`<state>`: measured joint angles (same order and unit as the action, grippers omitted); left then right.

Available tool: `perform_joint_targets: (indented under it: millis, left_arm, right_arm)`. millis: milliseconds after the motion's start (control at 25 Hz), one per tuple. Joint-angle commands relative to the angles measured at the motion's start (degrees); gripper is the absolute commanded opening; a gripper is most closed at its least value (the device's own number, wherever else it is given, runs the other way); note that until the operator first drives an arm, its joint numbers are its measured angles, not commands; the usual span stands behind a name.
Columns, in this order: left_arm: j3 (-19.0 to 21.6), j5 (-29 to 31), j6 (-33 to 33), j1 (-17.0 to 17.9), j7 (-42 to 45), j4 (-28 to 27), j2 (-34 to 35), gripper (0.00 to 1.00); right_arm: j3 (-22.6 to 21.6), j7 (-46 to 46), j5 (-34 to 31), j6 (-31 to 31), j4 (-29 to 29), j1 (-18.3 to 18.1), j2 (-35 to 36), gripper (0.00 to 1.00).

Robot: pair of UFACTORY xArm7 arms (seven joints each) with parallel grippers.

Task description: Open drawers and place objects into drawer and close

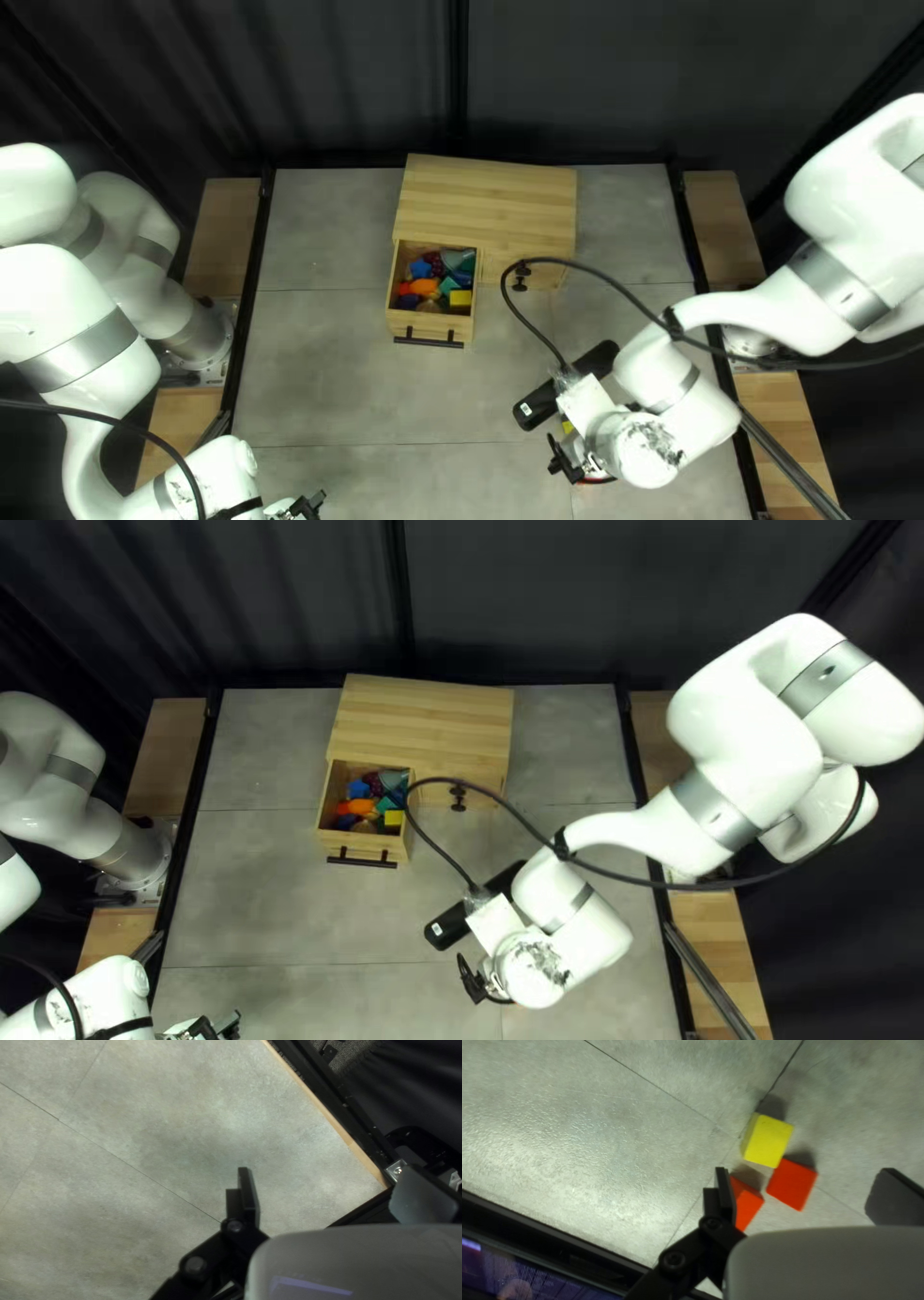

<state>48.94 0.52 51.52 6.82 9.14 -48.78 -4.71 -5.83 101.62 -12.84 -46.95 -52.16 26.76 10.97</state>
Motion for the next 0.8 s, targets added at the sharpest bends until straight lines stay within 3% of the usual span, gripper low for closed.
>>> perform_joint_targets:
  millis: [40, 640, 680, 720, 800]
  left_arm:
    - [0.0, 0.0, 0.0, 0.0, 0.0, 0.0, 0.0, 1.0]
    - [0.0, 0.0, 0.0, 0.0, 0.0, 0.0, 0.0, 1.0]
    - [0.0, 0.0, 0.0, 0.0, 0.0, 0.0, 0.0, 1.0]
    - [0.0, 0.0, 0.0, 0.0, 0.0, 0.0, 0.0, 1.0]
    - [0.0, 0.0, 0.0, 0.0, 0.0, 0.0, 0.0, 1.0]
  right_arm:
    - [0.44, 1.37, 0.15, 3.02, 2.37, -0.35, 0.21, 1.0]
    - [1.42, -0.4, 0.3, 9.6, 4.33, -2.22, 3.85, 1.0]
    - [1.42, -0.49, 0.31, 9.5, 4.24, -2.24, 3.88, 0.51]
    - [1.42, -0.65, 0.26, 9.03, 3.88, -2.23, 3.98, 0.08]
    - [1.42, -0.77, 0.11, 8.33, 3.3, -2.15, 4.2, 0.03]
